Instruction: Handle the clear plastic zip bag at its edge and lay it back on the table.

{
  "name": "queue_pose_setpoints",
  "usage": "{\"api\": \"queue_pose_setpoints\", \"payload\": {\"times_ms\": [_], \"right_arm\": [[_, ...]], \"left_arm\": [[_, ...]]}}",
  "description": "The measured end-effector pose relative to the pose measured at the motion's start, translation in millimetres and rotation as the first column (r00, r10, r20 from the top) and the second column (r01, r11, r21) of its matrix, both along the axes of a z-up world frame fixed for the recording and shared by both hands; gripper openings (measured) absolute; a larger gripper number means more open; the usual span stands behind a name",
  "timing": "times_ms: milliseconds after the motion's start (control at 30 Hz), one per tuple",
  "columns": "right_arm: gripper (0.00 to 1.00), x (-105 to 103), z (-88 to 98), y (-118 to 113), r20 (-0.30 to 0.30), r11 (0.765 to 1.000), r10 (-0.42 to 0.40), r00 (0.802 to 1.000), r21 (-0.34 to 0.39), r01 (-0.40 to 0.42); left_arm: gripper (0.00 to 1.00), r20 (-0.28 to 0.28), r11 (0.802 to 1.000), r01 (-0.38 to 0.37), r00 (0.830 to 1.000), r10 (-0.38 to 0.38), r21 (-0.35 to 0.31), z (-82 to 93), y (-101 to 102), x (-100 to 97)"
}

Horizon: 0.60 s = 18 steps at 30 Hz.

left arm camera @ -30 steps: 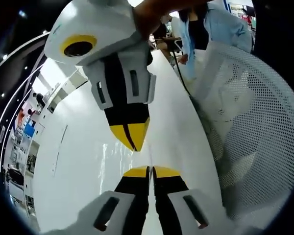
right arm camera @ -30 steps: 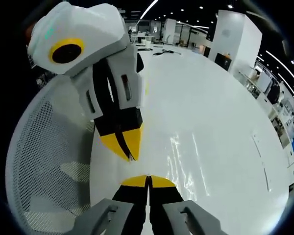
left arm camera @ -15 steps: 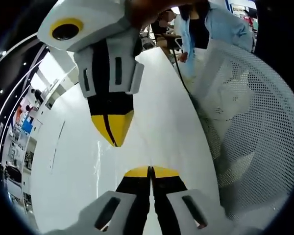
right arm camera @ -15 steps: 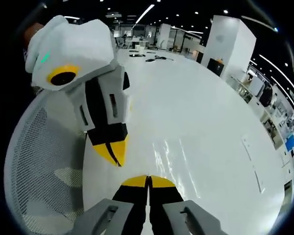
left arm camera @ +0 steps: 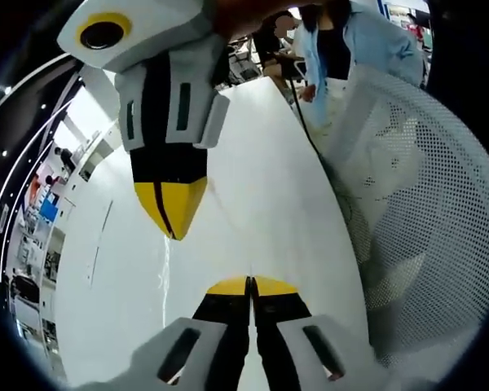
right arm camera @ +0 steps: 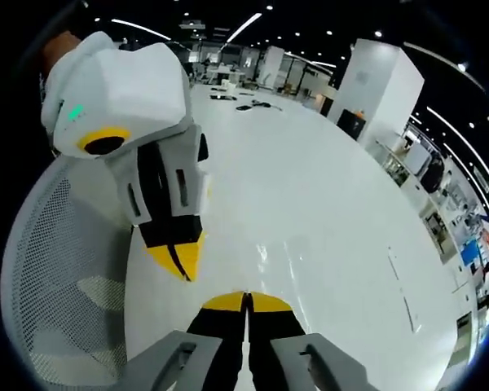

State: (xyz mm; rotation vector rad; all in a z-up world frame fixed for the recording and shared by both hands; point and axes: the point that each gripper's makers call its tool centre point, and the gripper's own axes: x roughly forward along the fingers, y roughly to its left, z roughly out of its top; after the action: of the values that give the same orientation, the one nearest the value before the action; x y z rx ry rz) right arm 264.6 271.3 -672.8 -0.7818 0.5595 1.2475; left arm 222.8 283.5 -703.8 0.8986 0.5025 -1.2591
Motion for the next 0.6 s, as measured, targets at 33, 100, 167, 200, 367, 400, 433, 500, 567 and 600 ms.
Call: {"api": "queue_pose_setpoints", "payload": {"times_ms": [33,100,167,200,367,400,433,500,567,600], "right_arm": [[0.0,1,1.5,0,0.004,1.0,-0.002,1.0,0.002,0.002],[0.0,5,4.8,-1,0.026,1.0,-0.007,1.0,0.01,0.007],[0.0,7,9.7,-1,0.044,1.0,-0.011,0.999,0.018,0.01],[0.0,8,11.8,-1,0.052,1.0,-0.01,0.999,0.021,0.009],[0.0,14,18.0,-1,0.082,0.999,-0.02,0.996,0.034,0.017],[0.0,15,20.4,-1,0.087,0.999,-0.026,0.996,0.039,0.023],[0.0,16,21.8,-1,0.094,0.999,-0.029,0.995,0.042,0.025],[0.0,19,24.6,-2,0.109,0.998,-0.037,0.993,0.047,0.032],[0.0,22,27.7,-2,0.129,0.998,-0.046,0.991,0.055,0.039],[0.0,23,28.1,-2,0.131,0.997,-0.049,0.99,0.057,0.042]], "left_arm": [[0.0,0.003,1.0,-0.003,1.0,0.003,0.0,0.3,0,0.9],[0.0,0.003,1.0,-0.005,1.0,0.005,-0.002,0.5,0,1.4],[0.0,0.004,1.0,-0.01,1.0,0.01,0.001,0.9,0,1.6],[0.0,0.004,1.0,-0.01,1.0,0.01,0.001,1.2,0,1.6],[0.0,0.011,1.0,-0.019,1.0,0.019,0.009,0.0,3,5.2],[0.0,0.011,1.0,-0.021,1.0,0.021,0.01,0.2,3,5.8],[0.0,0.013,1.0,-0.022,1.0,0.022,0.011,0.9,4,6.3],[0.0,0.019,1.0,-0.028,0.999,0.027,0.007,2.5,4,8.3],[0.0,0.023,1.0,-0.027,0.999,0.027,0.007,3.8,4,8.4],[0.0,0.025,1.0,-0.026,0.999,0.025,0.008,4.2,3,8.2]]}}
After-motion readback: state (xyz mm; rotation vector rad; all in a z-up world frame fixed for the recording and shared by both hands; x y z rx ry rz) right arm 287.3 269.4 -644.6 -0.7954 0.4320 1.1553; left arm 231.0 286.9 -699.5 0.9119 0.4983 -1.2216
